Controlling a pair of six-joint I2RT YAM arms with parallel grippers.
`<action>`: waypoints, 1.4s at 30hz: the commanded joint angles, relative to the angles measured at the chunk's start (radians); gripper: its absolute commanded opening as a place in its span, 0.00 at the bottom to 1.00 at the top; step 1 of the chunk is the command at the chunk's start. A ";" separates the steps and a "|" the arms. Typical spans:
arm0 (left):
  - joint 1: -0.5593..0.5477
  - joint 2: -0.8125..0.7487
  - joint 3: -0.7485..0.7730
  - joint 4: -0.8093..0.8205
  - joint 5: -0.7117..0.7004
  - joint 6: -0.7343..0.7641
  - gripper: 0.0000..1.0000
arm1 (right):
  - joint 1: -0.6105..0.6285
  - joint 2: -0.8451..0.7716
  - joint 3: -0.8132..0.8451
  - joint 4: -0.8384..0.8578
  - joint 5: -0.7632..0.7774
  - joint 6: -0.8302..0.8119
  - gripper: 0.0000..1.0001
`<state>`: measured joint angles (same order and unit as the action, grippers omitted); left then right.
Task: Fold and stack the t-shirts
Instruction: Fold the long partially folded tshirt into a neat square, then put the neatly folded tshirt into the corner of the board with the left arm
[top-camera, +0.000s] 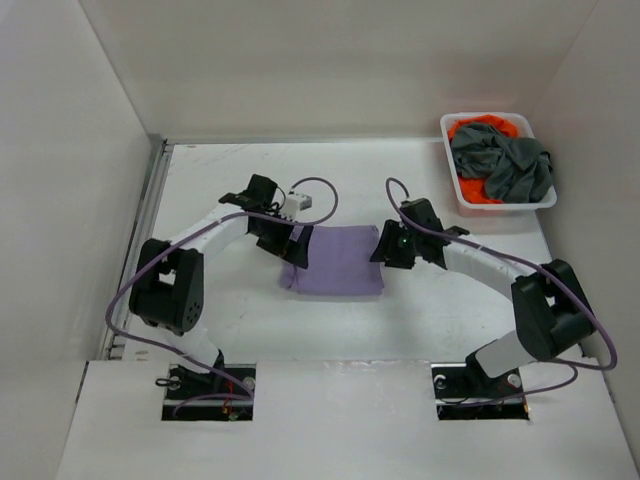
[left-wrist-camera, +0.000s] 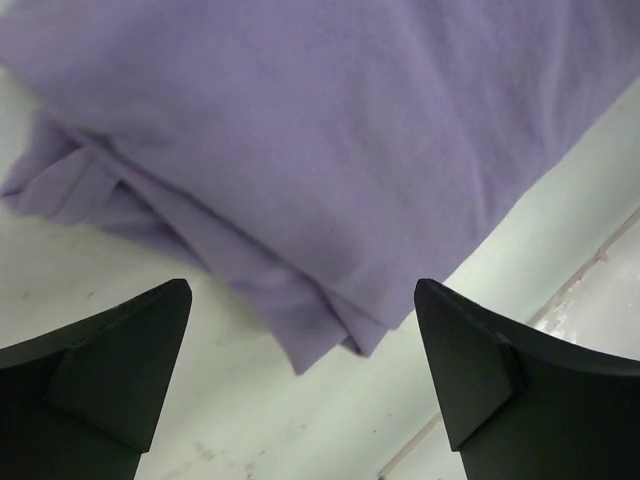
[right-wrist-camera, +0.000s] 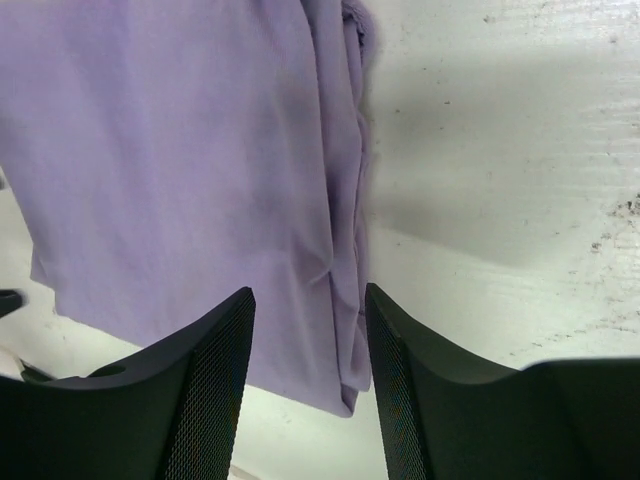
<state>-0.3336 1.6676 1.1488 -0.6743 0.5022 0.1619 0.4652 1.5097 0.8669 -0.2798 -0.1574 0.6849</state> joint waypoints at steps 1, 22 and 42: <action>-0.012 0.087 0.038 0.004 0.050 -0.082 1.00 | 0.003 -0.054 -0.035 -0.001 0.030 -0.002 0.53; -0.031 0.245 0.077 0.010 -0.091 -0.122 0.10 | -0.046 -0.357 -0.105 -0.137 0.078 0.015 0.52; 0.517 0.679 0.888 0.022 -0.399 0.185 0.06 | -0.139 -0.341 0.061 -0.289 0.079 -0.094 0.52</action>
<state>0.1303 2.2826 1.8767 -0.6945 0.2165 0.2367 0.3267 1.1393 0.8627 -0.5468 -0.0921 0.6216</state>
